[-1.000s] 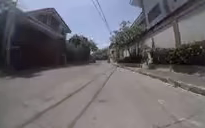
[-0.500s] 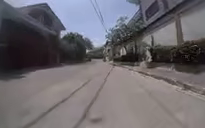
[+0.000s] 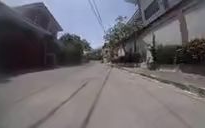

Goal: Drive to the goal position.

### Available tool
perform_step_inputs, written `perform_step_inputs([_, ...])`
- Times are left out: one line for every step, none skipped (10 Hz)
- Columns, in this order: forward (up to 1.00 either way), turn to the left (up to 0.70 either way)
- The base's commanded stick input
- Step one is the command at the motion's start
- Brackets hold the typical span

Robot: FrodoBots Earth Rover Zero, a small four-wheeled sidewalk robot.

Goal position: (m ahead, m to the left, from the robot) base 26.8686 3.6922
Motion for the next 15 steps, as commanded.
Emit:
perform_step_inputs([1.00,0.00])
perform_step_inputs([1.00,0.00])
perform_step_inputs([1.00,0.00])
perform_step_inputs([1.00,0.00])
perform_step_inputs([1.00,-0.18])
perform_step_inputs([1.00,-0.39])
perform_step_inputs([1.00,-0.40])
perform_step_inputs([1.00,-0.21])
perform_step_inputs([1.00,0.00])
perform_step_inputs([1.00,0.00])
perform_step_inputs([1.00,0.00])
perform_step_inputs([1.00,0.00])
perform_step_inputs([1.00,0.00])
perform_step_inputs([1.00,0.00])
perform_step_inputs([1.00,0.00])
